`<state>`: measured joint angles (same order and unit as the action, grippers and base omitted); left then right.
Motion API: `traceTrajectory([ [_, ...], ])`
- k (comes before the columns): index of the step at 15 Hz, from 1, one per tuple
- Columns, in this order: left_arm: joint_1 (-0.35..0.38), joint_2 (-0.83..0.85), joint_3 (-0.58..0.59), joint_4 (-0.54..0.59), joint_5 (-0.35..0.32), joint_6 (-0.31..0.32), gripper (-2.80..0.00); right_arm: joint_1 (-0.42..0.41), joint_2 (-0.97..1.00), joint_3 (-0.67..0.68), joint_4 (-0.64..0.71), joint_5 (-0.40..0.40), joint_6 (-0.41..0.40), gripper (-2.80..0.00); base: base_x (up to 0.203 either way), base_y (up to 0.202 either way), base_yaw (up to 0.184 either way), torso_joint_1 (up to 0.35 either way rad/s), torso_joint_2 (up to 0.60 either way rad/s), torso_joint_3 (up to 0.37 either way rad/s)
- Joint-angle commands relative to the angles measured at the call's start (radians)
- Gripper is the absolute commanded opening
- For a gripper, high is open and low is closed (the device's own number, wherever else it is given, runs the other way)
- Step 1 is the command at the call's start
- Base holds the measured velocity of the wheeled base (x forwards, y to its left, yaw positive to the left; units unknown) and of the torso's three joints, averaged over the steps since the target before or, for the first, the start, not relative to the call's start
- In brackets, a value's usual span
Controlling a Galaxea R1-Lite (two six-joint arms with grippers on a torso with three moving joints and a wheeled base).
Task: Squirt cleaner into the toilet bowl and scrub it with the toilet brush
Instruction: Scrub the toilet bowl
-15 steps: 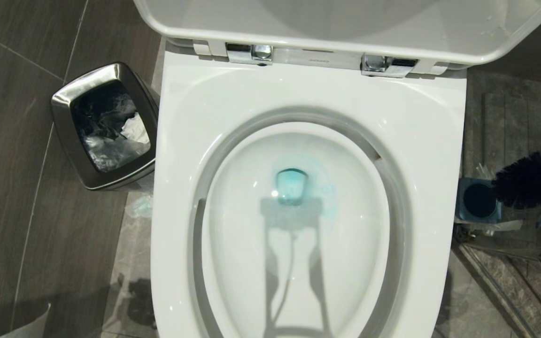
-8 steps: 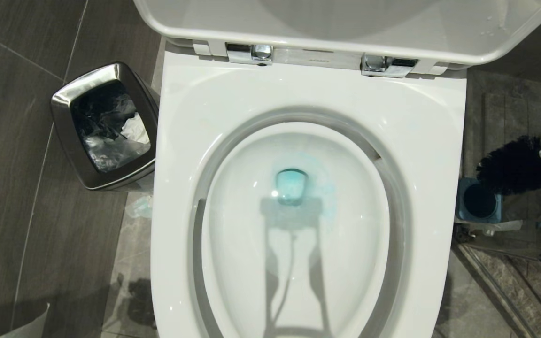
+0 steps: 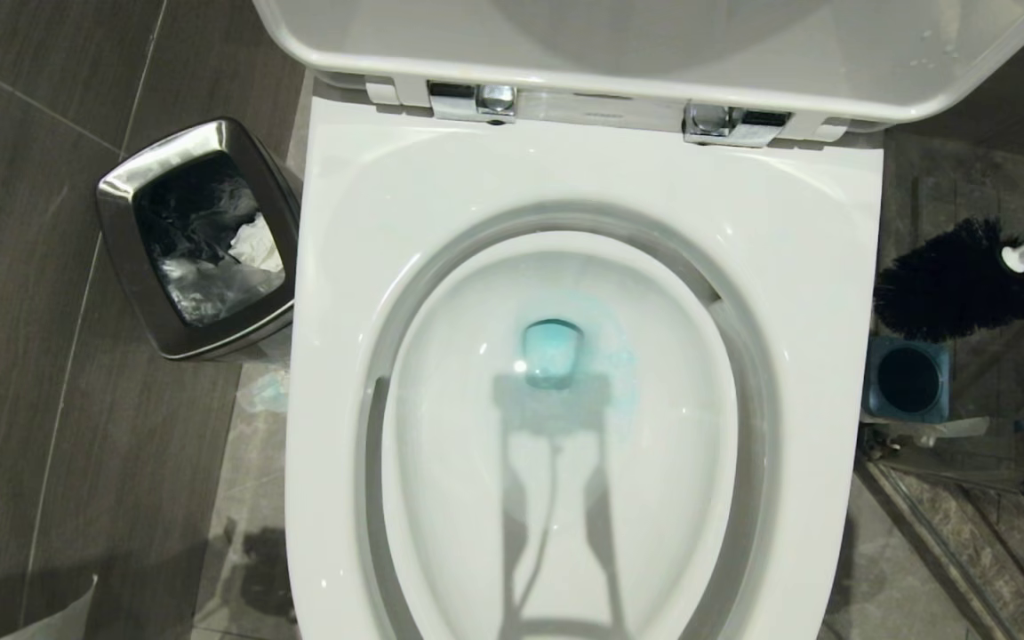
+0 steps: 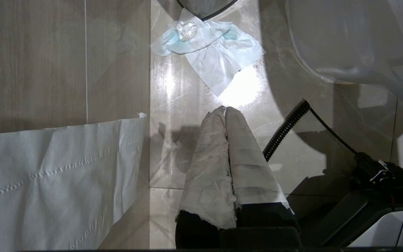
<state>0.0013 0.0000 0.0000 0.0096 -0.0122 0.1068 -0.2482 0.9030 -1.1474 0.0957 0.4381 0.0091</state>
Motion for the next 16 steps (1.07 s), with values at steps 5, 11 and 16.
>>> traceTrajectory([
  [5, 0.000, 0.002, 0.002, 0.000, 0.000, 0.002, -2.80, -0.001, 0.033, -0.277, 0.176, -0.007, 0.000, -2.80, 0.000, 0.000, 0.000, 0.000, 0.00, 0.000],
  [11, 0.000, 0.002, 0.000, 0.000, 0.000, 0.004, -2.80, -0.002, 0.028, -0.302, 0.231, -0.060, -0.008, -2.80, 0.000, 0.000, 0.000, 0.000, 0.00, 0.000],
  [16, 0.000, 0.002, 0.001, 0.000, -0.002, 0.005, -2.80, -0.002, 0.002, -0.301, 0.259, -0.082, -0.009, -2.80, 0.000, 0.000, 0.000, 0.001, 0.00, 0.018],
])
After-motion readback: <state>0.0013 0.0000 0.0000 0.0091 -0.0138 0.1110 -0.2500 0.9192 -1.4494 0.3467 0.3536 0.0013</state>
